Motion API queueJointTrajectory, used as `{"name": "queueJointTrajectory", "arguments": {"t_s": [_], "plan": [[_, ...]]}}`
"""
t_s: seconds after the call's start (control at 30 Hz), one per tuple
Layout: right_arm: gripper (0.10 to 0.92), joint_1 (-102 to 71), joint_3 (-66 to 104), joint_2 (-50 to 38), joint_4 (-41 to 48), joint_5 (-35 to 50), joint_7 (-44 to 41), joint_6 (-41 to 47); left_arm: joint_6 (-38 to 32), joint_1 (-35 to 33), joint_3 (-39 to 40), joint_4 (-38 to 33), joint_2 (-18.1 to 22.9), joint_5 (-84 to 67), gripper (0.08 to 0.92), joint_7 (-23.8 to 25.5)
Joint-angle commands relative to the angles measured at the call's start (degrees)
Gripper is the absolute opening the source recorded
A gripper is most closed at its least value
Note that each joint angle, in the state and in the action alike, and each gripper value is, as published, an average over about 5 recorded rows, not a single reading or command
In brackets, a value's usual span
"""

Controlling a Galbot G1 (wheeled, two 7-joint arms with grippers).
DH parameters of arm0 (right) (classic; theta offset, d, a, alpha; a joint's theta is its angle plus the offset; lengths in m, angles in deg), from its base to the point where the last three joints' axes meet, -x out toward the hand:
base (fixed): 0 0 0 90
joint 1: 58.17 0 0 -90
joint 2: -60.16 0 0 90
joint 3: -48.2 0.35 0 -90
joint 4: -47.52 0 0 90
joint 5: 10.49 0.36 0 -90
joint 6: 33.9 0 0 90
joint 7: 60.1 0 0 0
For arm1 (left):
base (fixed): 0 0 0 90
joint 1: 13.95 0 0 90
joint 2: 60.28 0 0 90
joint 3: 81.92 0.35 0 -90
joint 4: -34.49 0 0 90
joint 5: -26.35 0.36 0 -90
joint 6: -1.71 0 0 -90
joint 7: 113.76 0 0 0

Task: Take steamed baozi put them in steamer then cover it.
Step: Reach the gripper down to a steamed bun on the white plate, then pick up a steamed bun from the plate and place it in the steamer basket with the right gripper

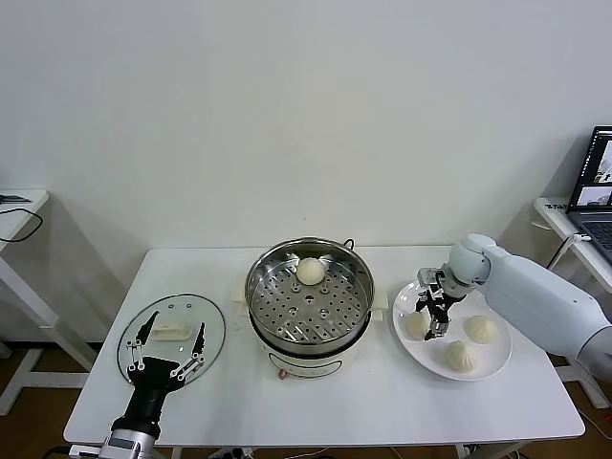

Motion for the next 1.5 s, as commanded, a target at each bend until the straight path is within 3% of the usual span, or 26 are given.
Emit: {"name": "queueJointTrajectory", "arguments": {"t_s": [0.03,0.53,1.03,1.5], "plan": [[0.701,-0.24,0.38,0.14,0.13,-0.26,-0.02,-0.06,-0.04,-0.02,0.03,0.06,0.0,-0.02,0.823,0.03],[0.687,3.39,-2.13,-3.81,-3.81,3.33,-0.92,0.58,0.11,-0.19,0.28,-0.65,0.02,-0.04,0.823,-0.07],[0.687,38.01,-29.81,-19.44,-25.73,23.34,-1.58,5.88,0.6,-0.49,0.93,-1.27,-0.53,0.19,0.823,-0.27],[0.691,59.91,-43.29,-10.8,-37.02,40.82,1.73,16.59,0.59,-1.24,0.82,-2.3,-0.93,0.38,0.823,-0.44]]}}
